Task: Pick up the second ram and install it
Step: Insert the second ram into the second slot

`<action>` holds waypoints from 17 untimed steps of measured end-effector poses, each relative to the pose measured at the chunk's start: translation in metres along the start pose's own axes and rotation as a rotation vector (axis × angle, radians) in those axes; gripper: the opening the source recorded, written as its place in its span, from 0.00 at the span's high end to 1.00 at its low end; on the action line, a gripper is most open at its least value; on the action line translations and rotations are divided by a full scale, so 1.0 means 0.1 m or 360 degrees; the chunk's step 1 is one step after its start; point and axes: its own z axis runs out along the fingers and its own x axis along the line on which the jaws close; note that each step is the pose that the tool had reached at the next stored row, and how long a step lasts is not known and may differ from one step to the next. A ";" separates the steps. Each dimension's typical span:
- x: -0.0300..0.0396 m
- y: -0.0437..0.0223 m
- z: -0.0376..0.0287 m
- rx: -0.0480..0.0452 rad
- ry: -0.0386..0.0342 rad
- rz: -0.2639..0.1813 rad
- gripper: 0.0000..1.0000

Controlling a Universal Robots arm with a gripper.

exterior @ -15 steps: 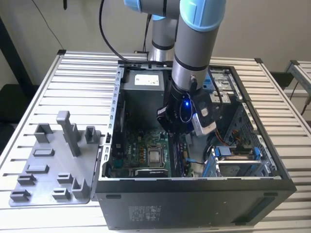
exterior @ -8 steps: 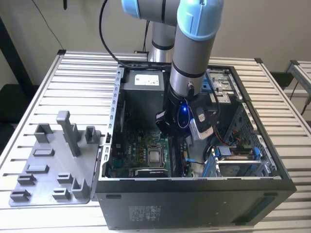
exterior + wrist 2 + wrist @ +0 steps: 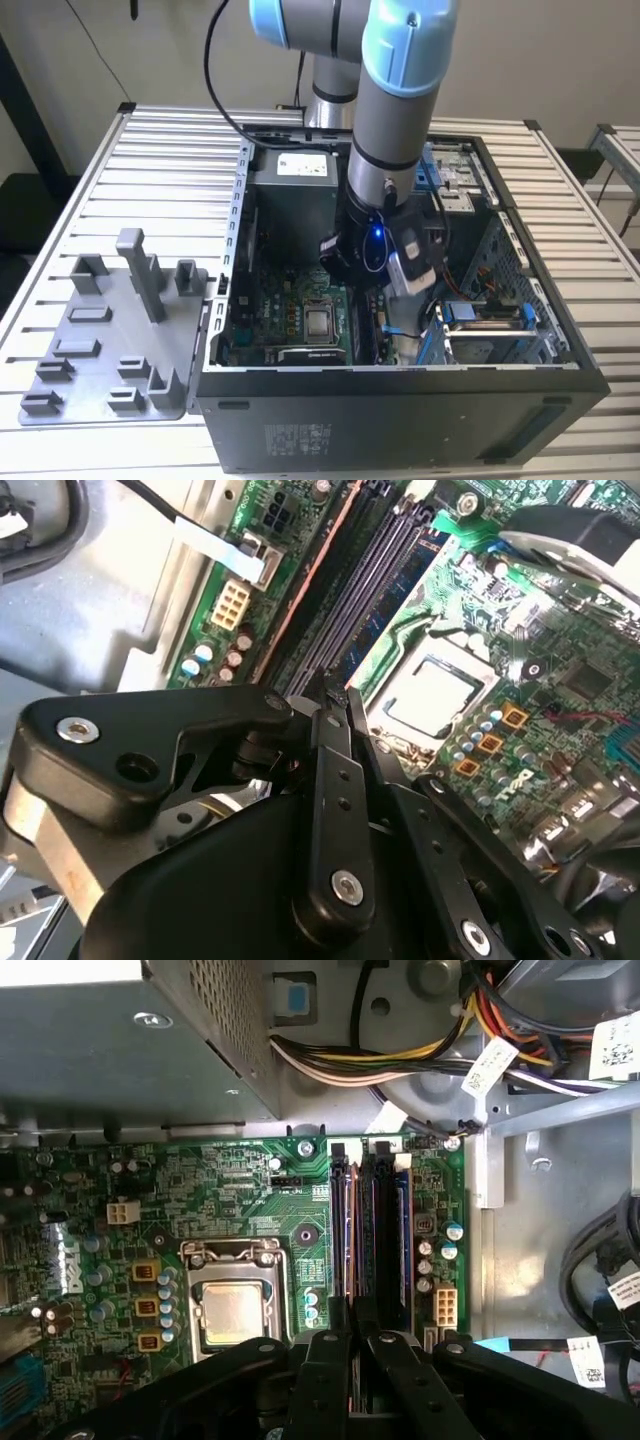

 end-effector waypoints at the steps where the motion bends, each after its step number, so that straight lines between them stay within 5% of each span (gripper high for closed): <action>1: 0.000 -0.004 0.004 -0.0001 0.0000 0.0000 0.86; 11: -0.002 -0.025 0.043 -0.0004 0.0000 0.0000 0.86; 17: -0.003 -0.026 0.044 -0.0021 0.0001 0.0000 0.86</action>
